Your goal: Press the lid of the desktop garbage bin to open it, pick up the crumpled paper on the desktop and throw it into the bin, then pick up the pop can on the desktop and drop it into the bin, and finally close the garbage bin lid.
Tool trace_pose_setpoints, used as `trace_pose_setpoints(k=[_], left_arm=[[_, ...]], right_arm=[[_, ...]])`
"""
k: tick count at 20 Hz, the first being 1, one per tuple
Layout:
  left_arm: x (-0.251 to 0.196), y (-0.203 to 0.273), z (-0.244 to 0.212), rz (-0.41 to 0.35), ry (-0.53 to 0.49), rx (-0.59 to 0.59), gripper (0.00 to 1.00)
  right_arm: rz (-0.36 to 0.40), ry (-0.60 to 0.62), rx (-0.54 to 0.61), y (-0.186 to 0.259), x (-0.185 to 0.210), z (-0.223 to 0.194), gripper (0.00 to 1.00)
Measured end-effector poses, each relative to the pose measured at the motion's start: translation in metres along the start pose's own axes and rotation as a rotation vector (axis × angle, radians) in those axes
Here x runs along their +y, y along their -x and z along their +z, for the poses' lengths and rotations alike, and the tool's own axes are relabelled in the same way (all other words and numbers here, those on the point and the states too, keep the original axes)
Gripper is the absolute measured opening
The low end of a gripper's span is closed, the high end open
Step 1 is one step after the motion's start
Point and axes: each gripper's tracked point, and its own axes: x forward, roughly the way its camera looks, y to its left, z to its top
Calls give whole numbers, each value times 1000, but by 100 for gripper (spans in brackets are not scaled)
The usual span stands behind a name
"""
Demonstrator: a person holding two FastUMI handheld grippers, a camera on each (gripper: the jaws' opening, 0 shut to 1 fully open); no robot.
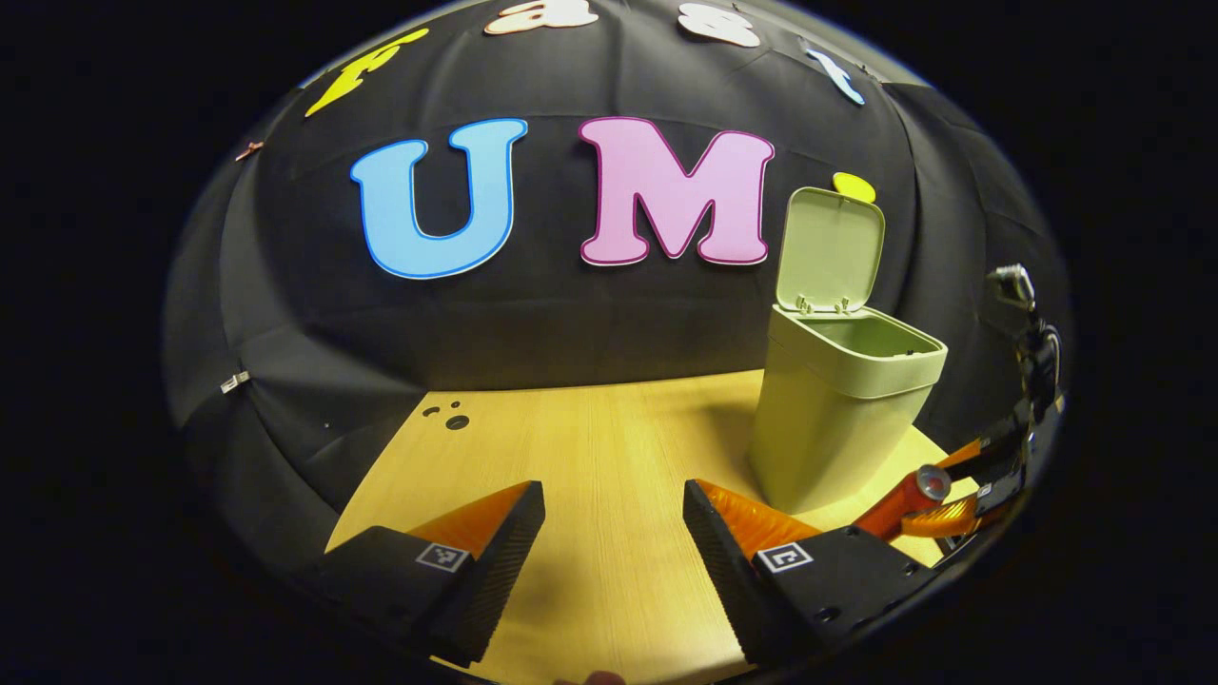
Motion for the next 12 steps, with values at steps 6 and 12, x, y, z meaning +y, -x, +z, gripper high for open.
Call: trace_pose_setpoints(k=[6, 12], left_arm=[[-1, -2, -1, -13, -5, -5, 94], [0, 0, -1, -12, -4, -8, 94]], right_arm=[[30, -47, -117, 40, 6, 71, 84], [38, -101, -265, 63, -4, 142, 84]])
